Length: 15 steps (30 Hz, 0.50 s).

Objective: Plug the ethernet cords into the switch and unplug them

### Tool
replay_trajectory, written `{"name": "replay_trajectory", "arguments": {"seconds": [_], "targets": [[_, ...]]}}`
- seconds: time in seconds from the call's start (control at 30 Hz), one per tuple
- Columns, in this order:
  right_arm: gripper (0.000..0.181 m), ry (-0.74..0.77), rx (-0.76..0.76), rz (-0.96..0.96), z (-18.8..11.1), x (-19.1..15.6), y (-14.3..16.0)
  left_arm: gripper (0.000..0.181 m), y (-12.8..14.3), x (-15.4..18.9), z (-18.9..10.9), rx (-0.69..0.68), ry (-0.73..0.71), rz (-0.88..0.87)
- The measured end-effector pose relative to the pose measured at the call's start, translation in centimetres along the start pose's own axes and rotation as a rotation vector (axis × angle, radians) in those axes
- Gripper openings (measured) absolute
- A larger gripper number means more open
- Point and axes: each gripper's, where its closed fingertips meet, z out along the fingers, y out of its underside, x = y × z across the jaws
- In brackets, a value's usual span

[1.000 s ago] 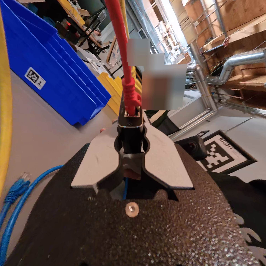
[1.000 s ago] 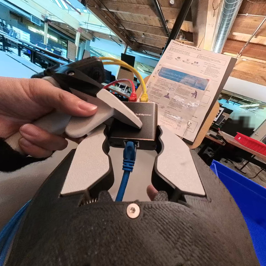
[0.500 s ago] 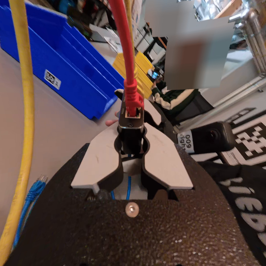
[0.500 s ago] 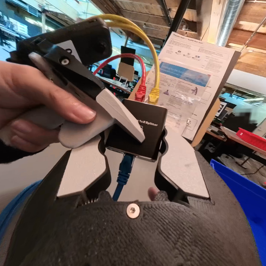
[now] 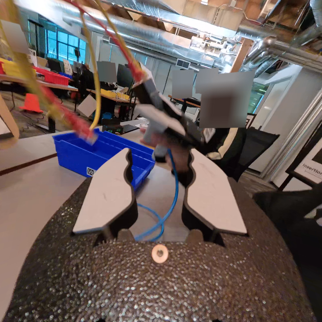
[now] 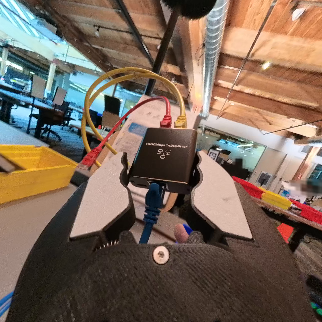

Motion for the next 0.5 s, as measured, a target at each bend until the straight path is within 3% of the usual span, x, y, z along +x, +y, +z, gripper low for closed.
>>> {"name": "replay_trajectory", "arguments": {"seconds": [0.17,0.3,0.4,0.5], "targets": [[0.072,0.085,0.125,-0.068,1.2,9.4,-7.9,0.054,2.2,-1.3,-3.2,-0.052,-0.046,0.030],[0.072,0.085,0.139,-0.049,2.3,14.7,-10.7,0.053,4.1,-2.8,-4.6,-0.045,-0.047,-0.090],[0.072,0.082,0.109,-0.080,3.0,16.9,-9.0,0.049,4.8,-3.4,-4.8,-0.021,-0.026,-0.156],[0.072,0.082,0.057,-0.147,3.4,17.6,-2.8,0.045,5.4,-3.7,-4.6,-0.008,-0.004,-0.178]]}}
